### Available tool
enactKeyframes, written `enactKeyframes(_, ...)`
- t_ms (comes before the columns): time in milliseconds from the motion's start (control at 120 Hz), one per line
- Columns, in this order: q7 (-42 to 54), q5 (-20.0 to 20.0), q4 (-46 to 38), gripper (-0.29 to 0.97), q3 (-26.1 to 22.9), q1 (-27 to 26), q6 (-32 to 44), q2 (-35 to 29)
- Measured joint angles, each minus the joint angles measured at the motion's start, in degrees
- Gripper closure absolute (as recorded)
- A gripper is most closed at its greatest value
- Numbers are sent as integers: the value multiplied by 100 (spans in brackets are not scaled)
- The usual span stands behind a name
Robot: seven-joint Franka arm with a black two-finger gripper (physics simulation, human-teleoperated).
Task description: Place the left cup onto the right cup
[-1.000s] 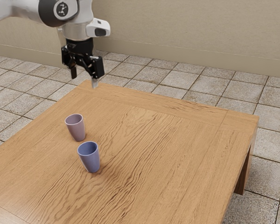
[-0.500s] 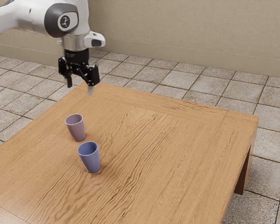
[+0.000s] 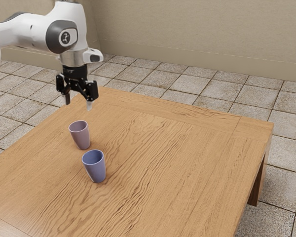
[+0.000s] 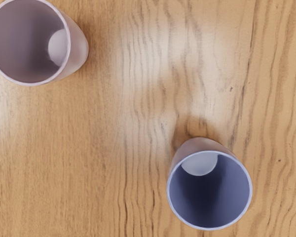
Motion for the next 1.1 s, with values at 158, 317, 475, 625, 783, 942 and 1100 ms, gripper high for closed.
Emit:
enactKeyframes(158, 2, -41, -43, 4, 26, 115, 157, 134)
enactKeyframes(317, 8, -55, -38, 6, 28, 185, 278, 270)
enactKeyframes(475, 15, -63, -42, 7, 28, 257, 380, 365)
enactKeyframes(625, 23, -60, -18, 8, 38, 294, 472, 474)
enactKeyframes(783, 33, -20, 56, 10, 111, 301, 552, 634)
enactKeyframes(942, 64, 6, 117, 11, 223, 298, 659, 816)
enactKeyframes(1100, 105, 5, 282, 12, 286, 301, 714, 1054)
